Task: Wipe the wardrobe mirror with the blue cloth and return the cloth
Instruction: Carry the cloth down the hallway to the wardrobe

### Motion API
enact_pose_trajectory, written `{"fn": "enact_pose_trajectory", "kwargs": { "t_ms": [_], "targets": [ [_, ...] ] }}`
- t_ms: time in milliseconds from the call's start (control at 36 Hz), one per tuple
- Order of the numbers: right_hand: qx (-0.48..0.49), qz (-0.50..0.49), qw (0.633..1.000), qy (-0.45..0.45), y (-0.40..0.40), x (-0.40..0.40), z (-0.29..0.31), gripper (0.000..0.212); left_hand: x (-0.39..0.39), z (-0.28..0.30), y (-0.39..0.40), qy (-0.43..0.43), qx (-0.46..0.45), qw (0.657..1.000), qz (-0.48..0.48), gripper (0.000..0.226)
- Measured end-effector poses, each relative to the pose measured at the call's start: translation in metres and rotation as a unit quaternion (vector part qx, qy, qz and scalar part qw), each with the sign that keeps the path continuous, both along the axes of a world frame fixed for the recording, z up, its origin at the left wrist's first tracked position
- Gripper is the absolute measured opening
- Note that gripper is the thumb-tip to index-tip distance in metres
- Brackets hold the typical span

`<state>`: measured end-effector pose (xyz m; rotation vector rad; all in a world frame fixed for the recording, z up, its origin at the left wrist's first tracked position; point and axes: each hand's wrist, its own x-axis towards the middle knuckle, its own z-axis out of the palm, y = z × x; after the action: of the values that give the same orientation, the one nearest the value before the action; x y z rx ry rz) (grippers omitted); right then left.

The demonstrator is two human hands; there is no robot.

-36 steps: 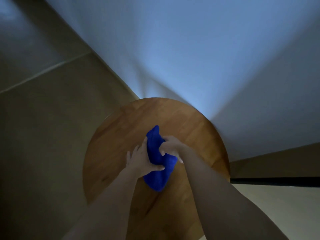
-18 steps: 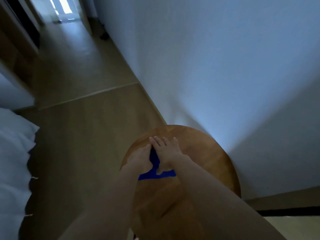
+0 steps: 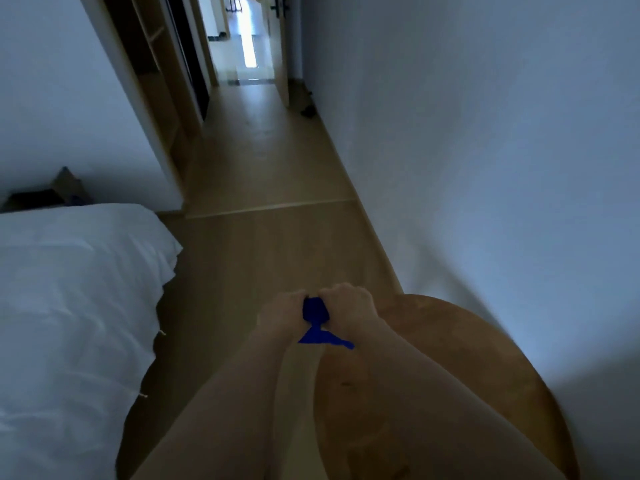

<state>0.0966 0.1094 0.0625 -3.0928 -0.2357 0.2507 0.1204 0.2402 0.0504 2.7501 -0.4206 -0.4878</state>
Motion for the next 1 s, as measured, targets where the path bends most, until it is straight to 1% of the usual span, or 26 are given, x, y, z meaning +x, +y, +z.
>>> {"fn": "enact_pose_trajectory", "kwargs": {
  "t_ms": [111,222,333,472,556,639,750,861,1000],
  "targets": [
    [0.011,-0.014,1.0,0.02,0.044,0.032,0.002,0.025,0.024,0.001,0.042,-0.025,-0.001,0.999,0.026,0.007],
    [0.028,-0.029,0.998,0.044,0.085,0.069,0.005,0.027,0.058,0.006,0.082,-0.028,0.006,0.998,0.054,0.005],
    [0.045,-0.033,0.997,0.051,0.129,0.109,0.01,0.025,0.1,0.012,0.127,-0.027,0.013,0.998,0.051,0.009],
    [0.038,-0.023,0.998,0.05,0.174,0.155,0.013,0.028,0.147,0.015,0.174,-0.025,0.018,0.999,0.042,0.018],
    [0.026,-0.019,0.998,0.05,0.191,0.178,0.013,0.03,0.17,0.013,0.193,-0.02,0.017,0.999,0.035,0.02],
    [0.027,-0.019,0.999,0.043,0.202,0.201,0.012,0.03,0.193,0.01,0.205,-0.007,0.016,0.999,0.045,0.02],
    [0.008,-0.012,0.999,0.04,0.208,0.235,0.011,0.034,0.224,0.005,0.211,0.003,0.034,0.998,0.058,0.023],
    [-0.005,-0.01,0.999,0.048,0.207,0.279,0.015,0.035,0.261,0.004,0.21,-0.008,0.032,0.998,0.061,0.022],
    [-0.019,-0.01,0.999,0.048,0.196,0.341,0.017,0.03,0.322,0.009,0.197,-0.028,0.049,0.997,0.052,0.021]
  ]
}}
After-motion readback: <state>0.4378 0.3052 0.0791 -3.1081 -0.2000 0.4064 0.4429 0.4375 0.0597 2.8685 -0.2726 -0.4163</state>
